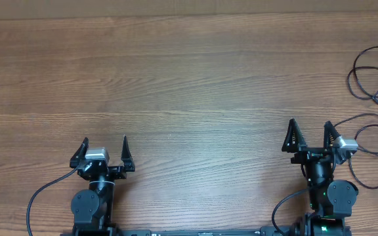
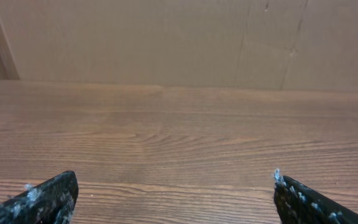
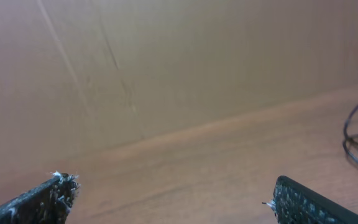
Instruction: Untangle cables
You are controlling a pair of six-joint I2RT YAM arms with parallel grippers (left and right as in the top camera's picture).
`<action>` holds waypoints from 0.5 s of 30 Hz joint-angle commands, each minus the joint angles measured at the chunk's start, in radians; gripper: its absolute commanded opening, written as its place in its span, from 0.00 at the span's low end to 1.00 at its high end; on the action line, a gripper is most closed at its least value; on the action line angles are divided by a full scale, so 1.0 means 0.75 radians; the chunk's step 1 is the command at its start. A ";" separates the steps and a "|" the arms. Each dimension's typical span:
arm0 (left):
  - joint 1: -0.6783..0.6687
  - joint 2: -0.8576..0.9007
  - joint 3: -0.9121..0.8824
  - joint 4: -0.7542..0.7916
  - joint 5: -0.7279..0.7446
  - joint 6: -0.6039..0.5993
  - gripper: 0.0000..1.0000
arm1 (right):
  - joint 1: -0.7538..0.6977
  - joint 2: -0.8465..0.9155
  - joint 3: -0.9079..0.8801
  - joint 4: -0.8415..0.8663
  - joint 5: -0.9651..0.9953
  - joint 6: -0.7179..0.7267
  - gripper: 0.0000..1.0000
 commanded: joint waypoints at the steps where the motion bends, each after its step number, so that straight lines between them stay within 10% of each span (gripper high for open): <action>1: 0.009 -0.009 -0.004 0.001 0.007 0.030 1.00 | 0.007 -0.093 -0.014 -0.105 0.006 0.004 1.00; 15: 0.009 -0.009 -0.004 0.001 0.007 0.030 0.99 | 0.007 -0.347 -0.014 -0.418 0.026 -0.085 1.00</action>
